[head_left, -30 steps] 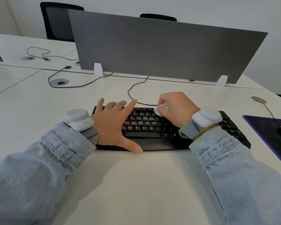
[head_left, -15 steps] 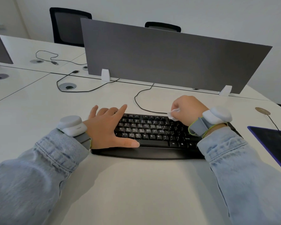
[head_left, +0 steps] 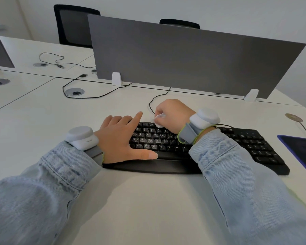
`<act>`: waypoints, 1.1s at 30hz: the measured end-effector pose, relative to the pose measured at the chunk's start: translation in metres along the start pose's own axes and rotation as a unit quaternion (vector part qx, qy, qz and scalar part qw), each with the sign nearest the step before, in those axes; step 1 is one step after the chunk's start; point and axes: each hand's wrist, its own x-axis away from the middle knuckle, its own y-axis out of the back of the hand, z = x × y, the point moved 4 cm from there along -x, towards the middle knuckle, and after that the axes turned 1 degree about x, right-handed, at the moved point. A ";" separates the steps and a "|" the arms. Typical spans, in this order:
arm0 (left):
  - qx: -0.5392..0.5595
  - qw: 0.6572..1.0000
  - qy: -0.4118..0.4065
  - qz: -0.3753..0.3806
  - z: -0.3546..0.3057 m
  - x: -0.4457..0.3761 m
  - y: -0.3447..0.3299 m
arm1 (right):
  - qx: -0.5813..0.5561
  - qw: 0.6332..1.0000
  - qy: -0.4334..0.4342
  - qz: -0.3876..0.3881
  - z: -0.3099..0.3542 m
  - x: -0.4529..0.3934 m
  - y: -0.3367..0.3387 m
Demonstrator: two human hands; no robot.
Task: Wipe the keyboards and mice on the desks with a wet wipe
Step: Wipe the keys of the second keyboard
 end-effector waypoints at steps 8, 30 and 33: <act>0.001 1.000 -0.003 0.002 -0.003 0.001 -0.001 | -0.002 0.999 0.031 0.035 -0.007 0.018 0.011; 0.007 1.000 -0.008 -0.004 -0.007 0.004 -0.002 | 0.033 0.999 -0.024 0.009 -0.034 0.015 0.006; 0.004 1.000 -0.002 -0.008 -0.005 0.005 -0.002 | 0.069 0.993 -0.081 0.055 -0.061 0.022 0.016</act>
